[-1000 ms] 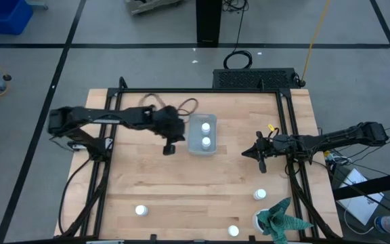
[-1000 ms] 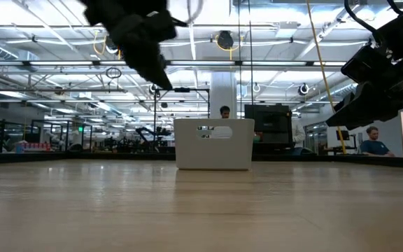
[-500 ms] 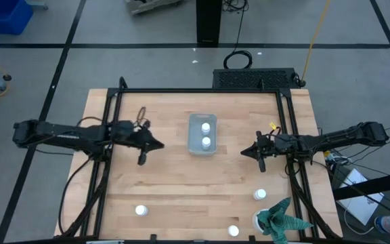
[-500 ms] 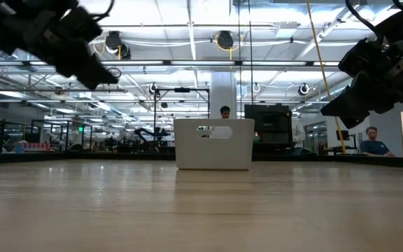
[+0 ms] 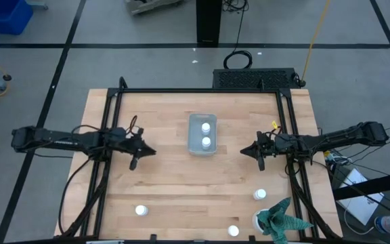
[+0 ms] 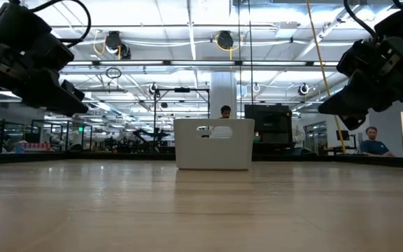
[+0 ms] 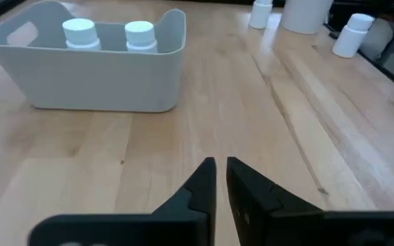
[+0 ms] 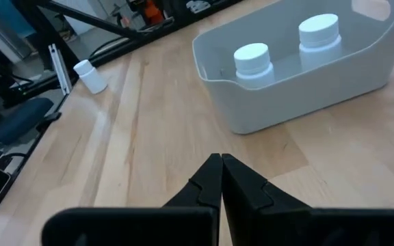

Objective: Pick and place pill bottles into a basket
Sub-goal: Put the white pill bottle into the gray bin

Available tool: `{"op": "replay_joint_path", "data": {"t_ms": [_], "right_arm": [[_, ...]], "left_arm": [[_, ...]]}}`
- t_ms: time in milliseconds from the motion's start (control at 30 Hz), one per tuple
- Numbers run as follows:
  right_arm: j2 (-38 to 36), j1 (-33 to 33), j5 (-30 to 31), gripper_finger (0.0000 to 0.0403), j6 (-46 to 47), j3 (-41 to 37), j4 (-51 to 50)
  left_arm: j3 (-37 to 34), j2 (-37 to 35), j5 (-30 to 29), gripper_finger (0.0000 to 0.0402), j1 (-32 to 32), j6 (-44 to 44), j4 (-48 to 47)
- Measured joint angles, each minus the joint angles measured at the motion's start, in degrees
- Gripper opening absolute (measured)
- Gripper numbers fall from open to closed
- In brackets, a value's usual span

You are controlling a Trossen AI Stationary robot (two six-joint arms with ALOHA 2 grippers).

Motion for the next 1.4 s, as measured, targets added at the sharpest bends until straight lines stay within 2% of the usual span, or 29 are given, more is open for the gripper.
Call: {"op": "replay_joint_path", "data": {"t_ms": [167, 367, 500, 600, 1000, 1200, 1300, 1400], "right_arm": [[0.0, 0.1, -1.7, 0.0001, -0.3, 0.0, 0.1], [0.0, 2.2, -3.0, 0.0002, 2.6, 0.0, 1.0], [0.0, 2.6, -2.8, 0.0001, 4.2, 0.0, 4.3], [0.0, 2.6, -2.6, 0.0001, -0.2, 0.0, 8.1], [0.3, 2.6, -2.9, 0.0001, -1.6, 0.0, 10.8], [0.6, 2.6, -4.1, 0.0001, -1.2, 0.0, 10.4], [0.7, 2.7, -5.9, 0.0001, -1.2, 0.0, 10.8], [0.6, 2.8, -5.7, 0.0002, -1.5, 0.4, 11.6]], "left_arm": [[-1.8, -3.8, 0.2, 0.0042, 0.0, 0.0, -0.8], [-2.1, -9.7, 3.7, 0.0042, 0.0, -0.2, -4.0], [-2.1, -13.7, 8.4, 0.0042, 0.0, 0.0, -5.1], [-2.1, -17.7, 11.8, 0.0042, 0.0, 0.8, -5.4], [-2.0, -25.8, 13.1, 0.0042, 0.6, -0.8, -6.7], [-2.1, -32.7, 20.2, 0.0042, 1.6, -1.1, -5.2], [-2.0, -32.9, 17.8, 0.0042, 1.7, -2.2, -3.8], [-2.0, -32.4, 8.9, 0.0042, 1.7, -3.3, -6.9]]}}
